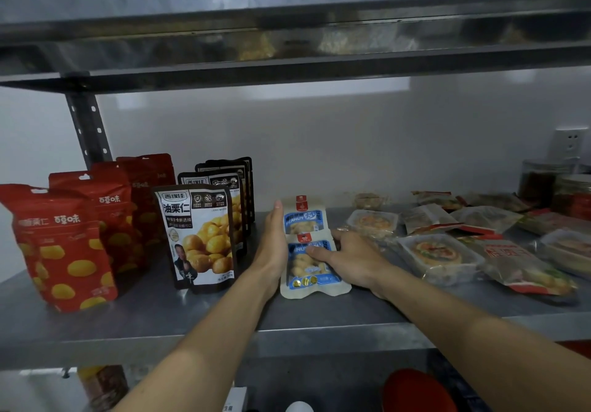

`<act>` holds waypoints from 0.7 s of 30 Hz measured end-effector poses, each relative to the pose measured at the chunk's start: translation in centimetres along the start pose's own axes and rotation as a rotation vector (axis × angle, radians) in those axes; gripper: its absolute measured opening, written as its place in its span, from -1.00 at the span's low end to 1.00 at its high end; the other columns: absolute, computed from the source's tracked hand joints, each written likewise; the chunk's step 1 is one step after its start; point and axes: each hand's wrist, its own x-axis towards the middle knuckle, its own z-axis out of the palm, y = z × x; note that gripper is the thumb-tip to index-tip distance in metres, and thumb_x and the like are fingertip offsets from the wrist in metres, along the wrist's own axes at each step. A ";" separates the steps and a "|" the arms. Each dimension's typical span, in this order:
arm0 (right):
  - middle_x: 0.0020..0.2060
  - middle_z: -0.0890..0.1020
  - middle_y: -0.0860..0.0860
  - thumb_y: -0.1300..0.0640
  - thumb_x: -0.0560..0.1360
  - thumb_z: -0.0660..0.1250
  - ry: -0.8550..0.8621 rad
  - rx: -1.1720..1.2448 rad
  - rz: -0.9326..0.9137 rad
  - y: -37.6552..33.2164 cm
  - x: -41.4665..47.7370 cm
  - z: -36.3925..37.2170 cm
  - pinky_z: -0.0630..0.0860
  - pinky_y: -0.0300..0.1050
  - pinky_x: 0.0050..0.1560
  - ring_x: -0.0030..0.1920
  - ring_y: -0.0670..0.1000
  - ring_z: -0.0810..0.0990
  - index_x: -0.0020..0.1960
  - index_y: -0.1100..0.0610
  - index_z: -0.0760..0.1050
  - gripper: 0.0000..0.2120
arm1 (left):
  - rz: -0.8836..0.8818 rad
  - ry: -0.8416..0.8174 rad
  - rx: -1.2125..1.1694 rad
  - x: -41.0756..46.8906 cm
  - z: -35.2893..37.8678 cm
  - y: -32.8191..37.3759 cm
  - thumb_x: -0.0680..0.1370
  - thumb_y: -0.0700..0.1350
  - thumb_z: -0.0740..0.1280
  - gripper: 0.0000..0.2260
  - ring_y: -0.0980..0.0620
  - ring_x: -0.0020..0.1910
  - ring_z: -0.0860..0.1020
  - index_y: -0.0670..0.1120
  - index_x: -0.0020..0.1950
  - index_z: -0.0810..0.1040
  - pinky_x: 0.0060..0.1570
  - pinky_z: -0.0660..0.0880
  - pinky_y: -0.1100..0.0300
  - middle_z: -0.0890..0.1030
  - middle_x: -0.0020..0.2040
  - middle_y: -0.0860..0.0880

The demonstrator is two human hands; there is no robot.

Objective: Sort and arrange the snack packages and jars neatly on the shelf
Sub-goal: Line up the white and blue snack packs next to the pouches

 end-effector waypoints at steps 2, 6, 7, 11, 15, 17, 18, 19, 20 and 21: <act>-0.10 0.70 -0.19 -0.27 0.44 0.34 -0.002 -0.014 -0.013 0.0 0.0 0.0 0.57 0.04 0.09 -0.05 -0.11 0.66 0.09 -0.13 0.59 -0.68 | 0.007 -0.016 0.009 -0.1 0.0 0.0 0.44 0.45 0.03 -0.27 -0.13 0.02 0.66 -0.07 0.30 0.50 0.12 0.55 -0.10 0.67 0.08 -0.16; -0.08 0.69 -0.18 -0.34 0.42 0.30 -0.017 -0.056 -0.020 0.0 0.1 0.2 0.57 0.05 0.08 -0.04 -0.09 0.65 0.10 -0.13 0.58 -0.61 | 0.019 -0.043 0.008 0.3 0.0 -0.4 0.52 0.40 0.01 -0.35 -0.13 0.01 0.66 -0.06 0.29 0.50 0.06 0.58 -0.06 0.67 0.07 -0.16; -0.08 0.69 -0.18 -0.34 0.43 0.29 -0.019 -0.054 -0.025 0.0 0.1 0.2 0.57 0.05 0.07 -0.04 -0.10 0.65 0.10 -0.13 0.58 -0.61 | 0.022 -0.051 0.009 0.3 0.0 -0.4 0.52 0.39 0.00 -0.35 -0.13 0.02 0.66 -0.06 0.30 0.50 0.07 0.58 -0.07 0.67 0.07 -0.15; -0.07 0.69 -0.19 -0.35 0.43 0.27 -0.014 -0.057 -0.042 -0.1 0.0 0.2 0.56 0.07 0.09 -0.02 -0.09 0.65 0.10 -0.16 0.57 -0.62 | 0.025 -0.082 -0.012 0.1 0.2 -0.3 0.55 0.36 -0.02 -0.38 -0.13 0.01 0.66 -0.06 0.27 0.52 0.03 0.59 -0.04 0.68 0.06 -0.15; -0.08 0.70 -0.19 -0.31 0.45 0.29 -0.006 -0.040 -0.041 -0.1 -0.1 0.2 0.55 0.07 0.11 -0.03 -0.09 0.66 0.06 -0.18 0.58 -0.70 | 0.022 -0.048 0.009 0.1 0.1 -0.3 0.46 0.45 0.03 -0.29 -0.13 0.01 0.66 -0.05 0.29 0.50 0.08 0.57 -0.09 0.67 0.07 -0.16; -0.07 0.70 -0.18 -0.30 0.46 0.30 0.003 -0.028 -0.039 -0.2 -0.1 0.1 0.55 0.07 0.12 -0.02 -0.09 0.66 0.05 -0.19 0.58 -0.73 | -0.002 -0.046 0.017 0.1 0.0 -0.4 0.36 0.48 0.11 -0.25 -0.13 0.01 0.66 -0.04 0.27 0.51 0.12 0.55 -0.14 0.67 0.07 -0.15; -0.07 0.70 -0.18 -0.30 0.46 0.30 0.009 -0.026 -0.039 -0.3 -0.2 0.1 0.55 0.07 0.12 -0.02 -0.08 0.65 0.04 -0.19 0.58 -0.73 | 0.008 -0.036 0.034 0.1 -0.1 -0.3 0.37 0.45 0.16 -0.30 -0.12 0.01 0.66 -0.04 0.27 0.50 0.13 0.54 -0.14 0.67 0.07 -0.14; -0.08 0.70 -0.18 -0.30 0.46 0.30 0.016 -0.025 -0.039 -0.3 -0.2 0.1 0.55 0.07 0.12 -0.02 -0.08 0.65 0.02 -0.20 0.58 -0.75 | 0.037 -0.020 0.068 -0.1 0.0 -0.1 0.43 0.37 0.21 -0.39 -0.09 -0.01 0.66 -0.04 0.27 0.48 0.11 0.55 -0.11 0.66 0.08 -0.13; -0.09 0.70 -0.17 -0.29 0.46 0.31 0.023 -0.022 -0.038 -0.3 -0.2 0.0 0.55 0.07 0.12 -0.03 -0.08 0.66 -0.02 -0.20 0.58 -0.78 | 0.068 0.009 0.108 -0.3 0.0 0.1 0.49 0.26 0.24 -0.49 -0.05 -0.01 0.66 -0.05 0.29 0.45 0.08 0.57 -0.06 0.64 0.10 -0.11; -0.11 0.71 -0.17 -0.28 0.46 0.32 0.030 -0.015 -0.037 -0.3 -0.2 0.0 0.56 0.06 0.11 -0.04 -0.08 0.66 -0.07 -0.20 0.57 -0.81 | 0.101 0.035 0.149 -0.3 0.0 0.0 0.52 0.17 0.28 -0.55 -0.01 -0.02 0.65 -0.06 0.31 0.44 0.05 0.57 -0.01 0.63 0.11 -0.09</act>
